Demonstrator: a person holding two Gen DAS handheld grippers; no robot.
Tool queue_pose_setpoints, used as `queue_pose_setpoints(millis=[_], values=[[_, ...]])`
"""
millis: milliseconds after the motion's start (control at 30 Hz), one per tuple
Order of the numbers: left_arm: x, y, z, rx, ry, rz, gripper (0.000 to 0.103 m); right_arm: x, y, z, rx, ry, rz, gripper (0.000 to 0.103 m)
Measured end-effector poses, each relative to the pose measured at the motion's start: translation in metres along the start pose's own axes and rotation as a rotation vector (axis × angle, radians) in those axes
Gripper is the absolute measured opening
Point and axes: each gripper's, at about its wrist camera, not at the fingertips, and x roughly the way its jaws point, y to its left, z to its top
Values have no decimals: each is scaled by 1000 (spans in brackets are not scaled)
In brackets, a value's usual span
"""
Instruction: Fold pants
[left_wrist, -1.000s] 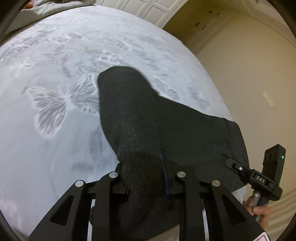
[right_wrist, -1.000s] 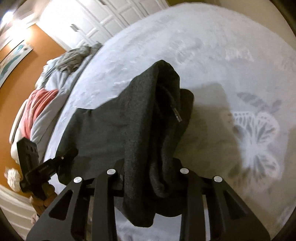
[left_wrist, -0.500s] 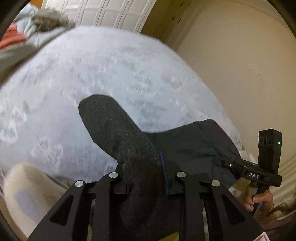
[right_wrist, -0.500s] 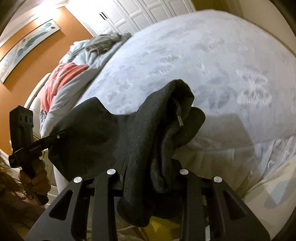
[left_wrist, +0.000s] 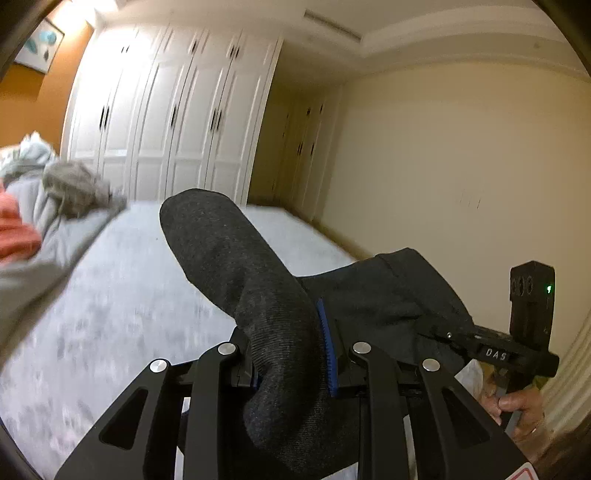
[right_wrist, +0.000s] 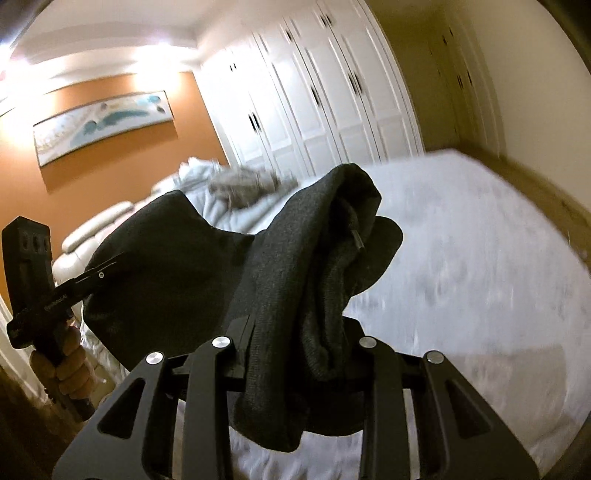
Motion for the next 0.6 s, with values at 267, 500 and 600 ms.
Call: queue_pose_setpoints(millis=[267,500,600], values=[[14,3,65,40,-174,7,22,16,-12,70,-58,-136,33,30],[52,28,108,24,-247,-18,24,49,-40,123,-61,-201,55,31],[90,48,116,-10,-231,11,30,63,-51,131,-64,-206,35,35]])
